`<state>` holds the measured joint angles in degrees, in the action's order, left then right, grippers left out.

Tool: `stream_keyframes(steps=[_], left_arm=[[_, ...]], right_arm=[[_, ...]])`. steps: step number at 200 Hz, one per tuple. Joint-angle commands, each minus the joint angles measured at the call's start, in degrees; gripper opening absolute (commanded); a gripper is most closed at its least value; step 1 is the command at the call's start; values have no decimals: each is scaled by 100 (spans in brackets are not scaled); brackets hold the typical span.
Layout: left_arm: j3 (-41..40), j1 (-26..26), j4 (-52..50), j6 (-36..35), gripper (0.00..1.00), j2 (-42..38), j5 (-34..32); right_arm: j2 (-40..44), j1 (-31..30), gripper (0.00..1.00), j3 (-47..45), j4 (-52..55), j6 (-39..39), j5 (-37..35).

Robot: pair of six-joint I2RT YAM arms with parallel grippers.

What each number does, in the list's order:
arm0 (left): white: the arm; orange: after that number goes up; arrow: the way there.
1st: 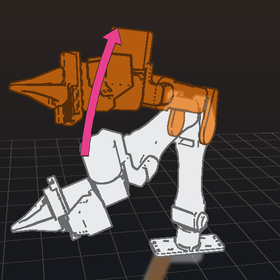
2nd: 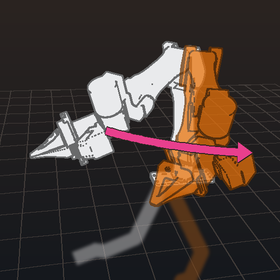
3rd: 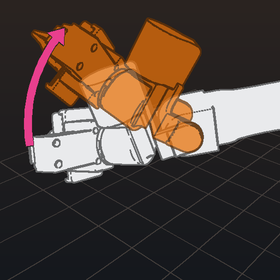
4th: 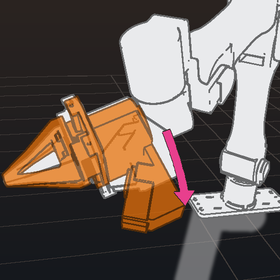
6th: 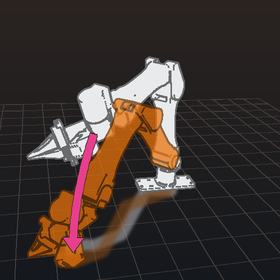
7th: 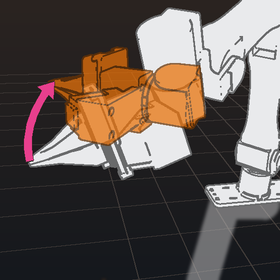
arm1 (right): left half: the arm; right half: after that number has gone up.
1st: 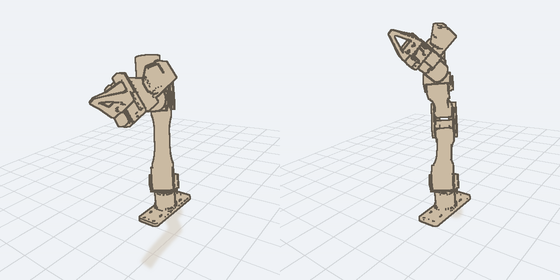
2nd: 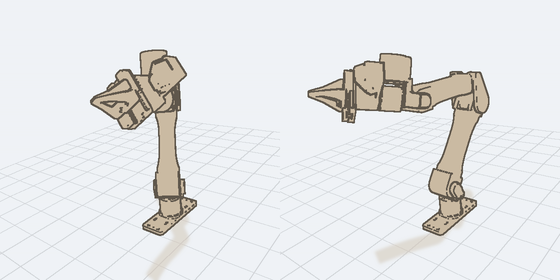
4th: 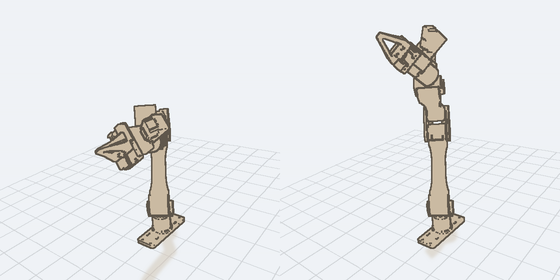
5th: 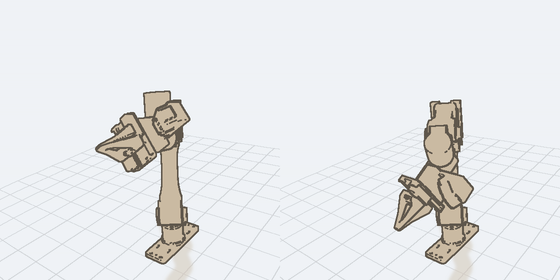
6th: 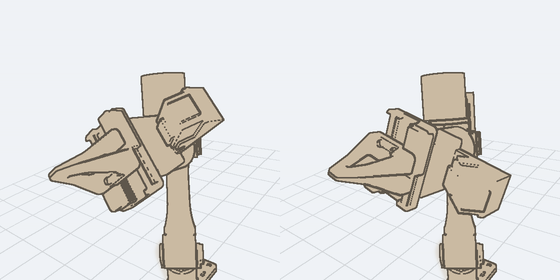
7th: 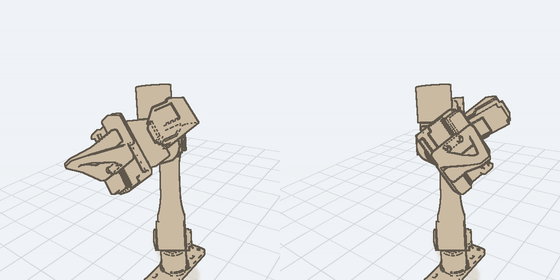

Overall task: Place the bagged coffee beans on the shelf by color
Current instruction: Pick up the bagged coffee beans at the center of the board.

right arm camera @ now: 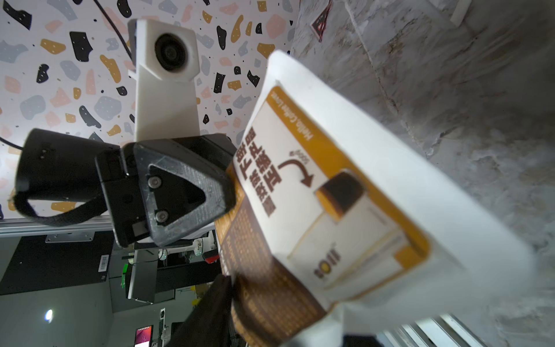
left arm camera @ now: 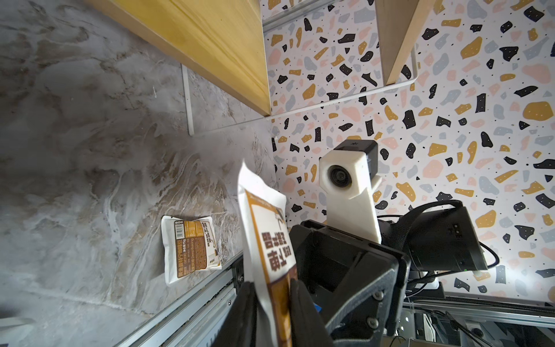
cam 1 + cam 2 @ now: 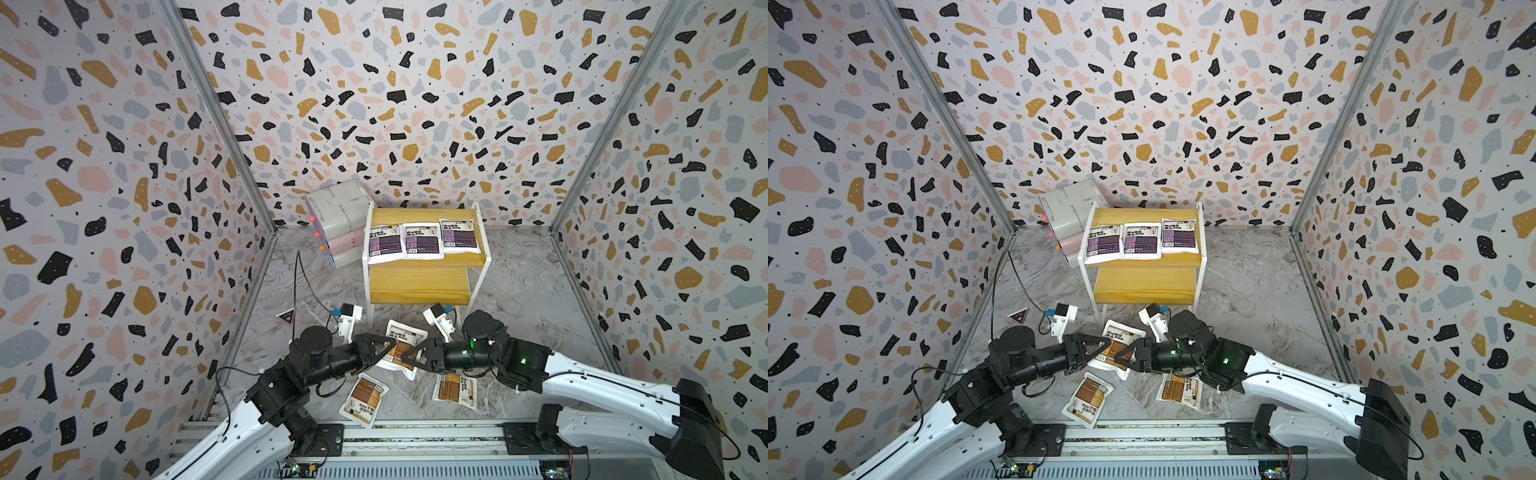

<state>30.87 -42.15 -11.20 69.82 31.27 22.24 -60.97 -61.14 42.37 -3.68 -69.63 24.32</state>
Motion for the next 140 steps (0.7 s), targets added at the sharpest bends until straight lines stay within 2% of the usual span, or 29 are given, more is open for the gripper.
stream_keyframes(steps=[1, 27, 38, 66, 70, 74, 78, 80, 140], left_arm=[[173, 24, -69, -126, 24, -126, -164], [165, 32, -156, -113, 24, -223, -231], [156, 32, -200, -118, 29, -233, -212], [208, 32, -498, -152, 62, -341, -264], [217, 32, -568, -160, 72, -371, -272], [226, 32, -631, -170, 76, -392, -282], [234, 32, -695, -179, 96, -416, -290], [235, 36, -727, -186, 99, -430, -297], [157, 71, -1462, -118, 100, -771, -466]], right_arm=[[239, -24, 38, 137, -181, -75, -423], [261, -21, 22, 139, -81, -68, -576], [252, -24, 18, 135, -58, -35, -608], [184, -25, 15, 246, 193, 162, -700], [178, -29, 15, 271, 252, 197, -717], [165, -29, 14, 302, 297, 232, -735], [150, -28, 15, 324, 341, 266, -751], [147, -27, 14, 338, 359, 287, -757], [-316, 194, 14, 834, 778, 687, -784]])
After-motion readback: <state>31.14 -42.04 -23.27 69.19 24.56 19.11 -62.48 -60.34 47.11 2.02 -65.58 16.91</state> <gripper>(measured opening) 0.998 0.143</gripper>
